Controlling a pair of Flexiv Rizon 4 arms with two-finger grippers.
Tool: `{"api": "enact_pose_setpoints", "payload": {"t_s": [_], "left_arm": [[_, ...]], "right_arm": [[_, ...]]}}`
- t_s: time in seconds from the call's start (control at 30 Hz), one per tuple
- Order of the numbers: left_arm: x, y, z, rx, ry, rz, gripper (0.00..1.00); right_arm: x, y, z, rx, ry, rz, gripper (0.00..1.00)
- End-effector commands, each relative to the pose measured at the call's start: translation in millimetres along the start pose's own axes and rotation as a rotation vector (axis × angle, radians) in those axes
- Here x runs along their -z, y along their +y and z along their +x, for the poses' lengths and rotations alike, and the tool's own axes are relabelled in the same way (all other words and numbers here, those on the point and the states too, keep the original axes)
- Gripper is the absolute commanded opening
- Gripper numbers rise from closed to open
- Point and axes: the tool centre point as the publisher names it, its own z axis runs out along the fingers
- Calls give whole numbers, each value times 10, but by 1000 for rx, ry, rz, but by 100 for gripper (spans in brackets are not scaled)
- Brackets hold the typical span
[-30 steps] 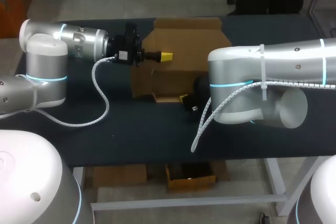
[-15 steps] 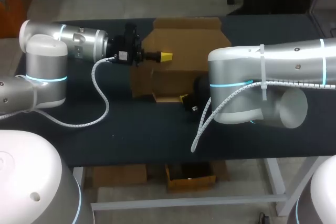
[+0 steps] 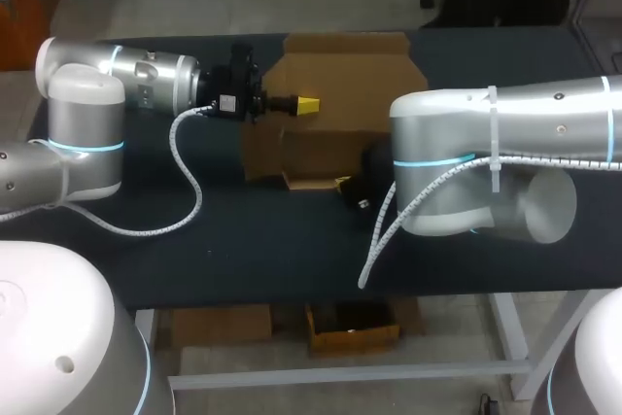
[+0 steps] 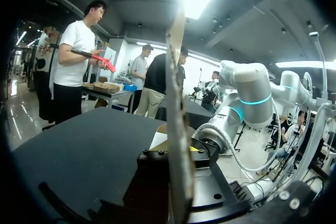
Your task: Assemble the packaging by folding the flat box into shape, placing the metal phone stand inside, and closing the box properly
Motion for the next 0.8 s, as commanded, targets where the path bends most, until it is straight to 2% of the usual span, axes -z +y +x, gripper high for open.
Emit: {"api": "enact_pose_setpoints", "payload": {"t_s": [0.03,0.47,0.8], "left_arm": [[-6,52,-18,0,2,-1,0],[-6,52,-18,0,2,-1,0],[-6,52,-18,0,2,-1,0]], "right_arm": [[241,-70,59,3,-5,-57,0],[844,-176,54,12,47,-78,0],[1196,-278,-37,29,25,-50,0]]}}
